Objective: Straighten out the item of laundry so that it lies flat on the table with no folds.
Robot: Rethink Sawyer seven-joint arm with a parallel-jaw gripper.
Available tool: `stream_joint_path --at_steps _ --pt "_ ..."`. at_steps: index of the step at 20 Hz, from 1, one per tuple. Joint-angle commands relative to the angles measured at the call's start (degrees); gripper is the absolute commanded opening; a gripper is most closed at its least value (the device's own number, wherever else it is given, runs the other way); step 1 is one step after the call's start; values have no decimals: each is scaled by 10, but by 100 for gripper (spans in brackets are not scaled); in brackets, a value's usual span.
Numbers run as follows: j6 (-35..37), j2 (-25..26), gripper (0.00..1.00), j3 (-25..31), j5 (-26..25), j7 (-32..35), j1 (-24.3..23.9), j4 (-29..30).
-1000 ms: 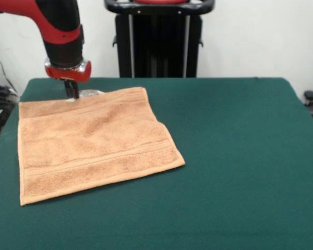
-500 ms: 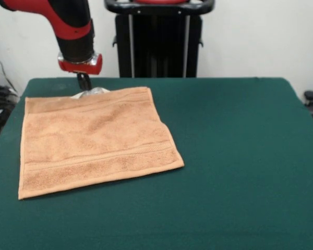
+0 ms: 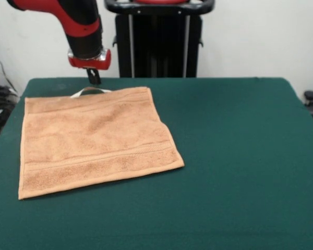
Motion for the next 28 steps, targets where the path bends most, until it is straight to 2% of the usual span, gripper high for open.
stream_joint_path --at_steps 1,6,15,28 --pt "-4 5 0 35 -13 7 -6 14" --pt "26 1 0 48 -11 -20 -12 -12" --pt "47 -2 0 65 4 -20 -2 -29" --pt "71 -38 0 75 29 -3 32 -35"
